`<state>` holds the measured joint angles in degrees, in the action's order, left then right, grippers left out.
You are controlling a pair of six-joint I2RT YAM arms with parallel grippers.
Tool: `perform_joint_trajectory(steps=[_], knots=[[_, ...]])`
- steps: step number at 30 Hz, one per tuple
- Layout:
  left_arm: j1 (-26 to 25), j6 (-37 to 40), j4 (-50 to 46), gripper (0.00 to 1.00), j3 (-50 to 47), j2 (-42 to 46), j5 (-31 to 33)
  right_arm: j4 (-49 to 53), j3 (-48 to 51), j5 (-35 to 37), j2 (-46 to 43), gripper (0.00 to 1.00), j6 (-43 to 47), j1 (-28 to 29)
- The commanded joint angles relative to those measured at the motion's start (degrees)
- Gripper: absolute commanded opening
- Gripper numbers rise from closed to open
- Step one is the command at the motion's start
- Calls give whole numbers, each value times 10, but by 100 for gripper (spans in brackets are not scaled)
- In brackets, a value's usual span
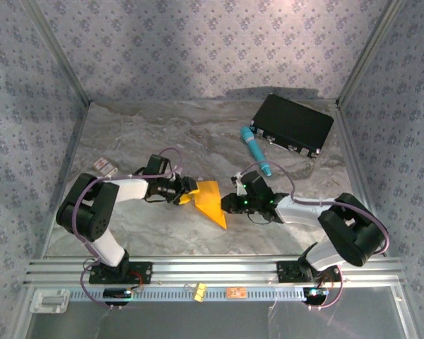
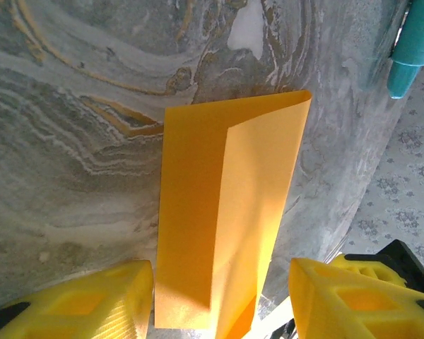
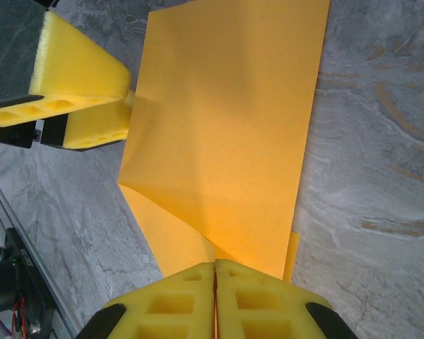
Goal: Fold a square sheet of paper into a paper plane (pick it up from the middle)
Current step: Fourth fold the wing at the center of the table.
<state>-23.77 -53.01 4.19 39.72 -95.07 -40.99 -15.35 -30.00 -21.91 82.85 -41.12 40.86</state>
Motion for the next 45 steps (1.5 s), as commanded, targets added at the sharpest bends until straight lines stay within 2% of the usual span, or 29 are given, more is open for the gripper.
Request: perform_joint_trajectory(steps=[1, 11, 15, 18, 22, 28, 32, 36, 39, 45], knots=[[-10, -7, 23, 50, 24, -14, -18, -7, 7, -1, -14, 9, -6, -3], [-25, -15, 38, 37, 50, -48, -22, -5, 11, 0, -15, 9, -4, -7], [-26, -23, 48, 24, 48, -48, -19, 10, 9, 8, -19, 13, -3, -7], [-27, -30, 53, 18, 41, -40, -10, 26, 7, 18, -30, 15, 1, -7], [-27, -40, 57, 11, 28, -22, 8, 80, -1, 53, -52, 22, 14, -4], [-29, -57, 57, 5, 5, 8, 42, 164, -18, 130, -97, 45, 38, 14], [-41, -74, 47, 5, -6, 39, 80, 177, -19, 208, -125, 47, 56, 51], [-55, -91, 28, 4, -9, 68, 120, 128, -3, 321, -152, 47, 133, 125], [-63, -103, 19, 5, -16, 88, 148, 67, 22, 379, -153, 47, 240, 185], [-68, -119, 10, 5, -31, 117, 184, 32, 15, 445, -105, 46, 343, 252]])
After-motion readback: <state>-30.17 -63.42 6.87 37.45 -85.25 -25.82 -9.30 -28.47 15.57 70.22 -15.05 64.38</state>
